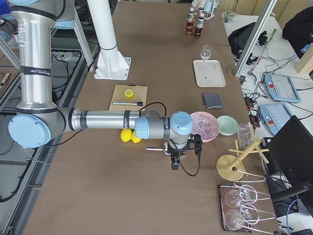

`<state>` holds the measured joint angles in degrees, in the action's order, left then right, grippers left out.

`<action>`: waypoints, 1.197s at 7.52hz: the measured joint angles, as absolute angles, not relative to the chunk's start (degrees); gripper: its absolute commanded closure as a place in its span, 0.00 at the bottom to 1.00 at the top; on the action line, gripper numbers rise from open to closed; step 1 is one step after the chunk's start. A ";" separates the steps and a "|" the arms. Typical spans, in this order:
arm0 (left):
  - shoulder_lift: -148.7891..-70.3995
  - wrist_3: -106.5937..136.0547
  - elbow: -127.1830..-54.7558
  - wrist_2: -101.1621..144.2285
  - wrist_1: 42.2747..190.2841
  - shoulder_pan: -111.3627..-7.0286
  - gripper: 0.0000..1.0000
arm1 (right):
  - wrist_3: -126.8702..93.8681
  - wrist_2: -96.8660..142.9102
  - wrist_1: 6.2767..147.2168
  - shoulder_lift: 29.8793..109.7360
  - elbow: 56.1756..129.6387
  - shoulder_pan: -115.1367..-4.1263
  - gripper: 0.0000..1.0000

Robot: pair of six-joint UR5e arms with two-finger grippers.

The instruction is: Take tea from basket to plate

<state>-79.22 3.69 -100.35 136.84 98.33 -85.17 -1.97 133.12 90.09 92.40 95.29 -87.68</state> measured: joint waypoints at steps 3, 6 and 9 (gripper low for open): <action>-79.16 3.61 -100.48 136.85 98.35 -85.17 0.01 | -1.30 132.94 90.09 92.38 97.08 -87.01 0.00; -76.69 3.56 -102.79 136.85 98.35 -85.17 0.01 | -1.29 131.93 90.06 92.37 99.58 -85.84 0.00; -75.63 3.56 -103.71 136.94 98.38 -85.47 0.01 | -1.65 130.46 90.09 92.59 100.68 -84.87 0.00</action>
